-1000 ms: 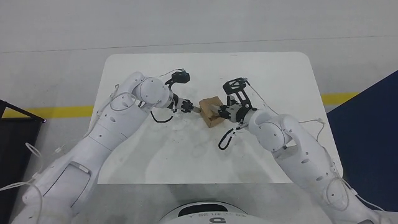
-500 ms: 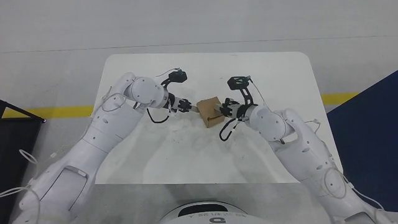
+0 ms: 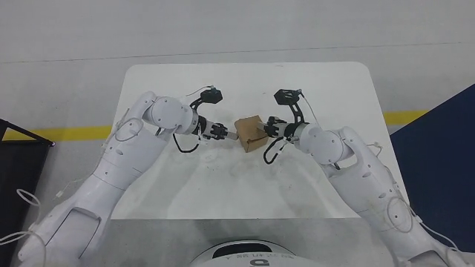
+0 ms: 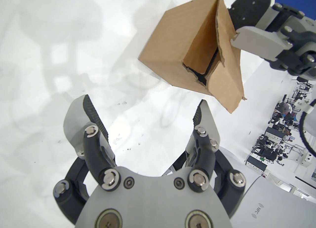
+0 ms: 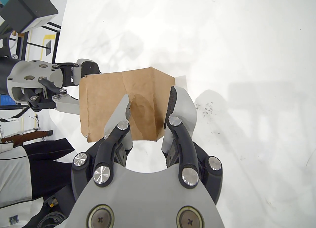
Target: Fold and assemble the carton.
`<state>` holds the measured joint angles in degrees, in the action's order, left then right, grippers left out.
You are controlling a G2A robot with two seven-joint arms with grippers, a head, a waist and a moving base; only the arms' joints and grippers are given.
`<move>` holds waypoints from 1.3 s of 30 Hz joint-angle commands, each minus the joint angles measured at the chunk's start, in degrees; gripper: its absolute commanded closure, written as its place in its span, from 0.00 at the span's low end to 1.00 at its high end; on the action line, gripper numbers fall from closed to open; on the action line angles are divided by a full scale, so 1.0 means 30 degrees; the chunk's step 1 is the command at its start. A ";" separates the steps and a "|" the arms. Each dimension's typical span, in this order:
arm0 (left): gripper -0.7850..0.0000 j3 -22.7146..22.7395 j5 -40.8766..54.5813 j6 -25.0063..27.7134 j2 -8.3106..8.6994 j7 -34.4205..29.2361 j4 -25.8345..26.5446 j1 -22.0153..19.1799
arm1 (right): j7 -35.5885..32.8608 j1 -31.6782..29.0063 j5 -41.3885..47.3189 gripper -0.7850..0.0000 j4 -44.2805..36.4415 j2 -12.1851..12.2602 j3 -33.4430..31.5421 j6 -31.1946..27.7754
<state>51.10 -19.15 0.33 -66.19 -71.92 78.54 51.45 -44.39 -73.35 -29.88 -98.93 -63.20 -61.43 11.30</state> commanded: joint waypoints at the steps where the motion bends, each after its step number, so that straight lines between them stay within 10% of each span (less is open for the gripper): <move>1: 0.00 0.0302 0.0164 -0.0048 0.0083 0.0096 0.0277 0.0109 | -0.0011 -0.0026 -0.0016 0.56 -0.0001 -0.0004 -0.0026 0.0018; 39: 0.00 -0.0433 -0.0081 -0.0978 -0.0129 0.1129 -0.1281 -0.0880 | 0.0003 -0.0645 -0.0127 0.58 -0.0849 -0.0163 -0.0004 0.0625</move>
<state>49.10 -18.95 -2.42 -66.86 -68.63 74.67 48.41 -44.38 -75.28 -30.32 -101.50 -63.68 -61.34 13.14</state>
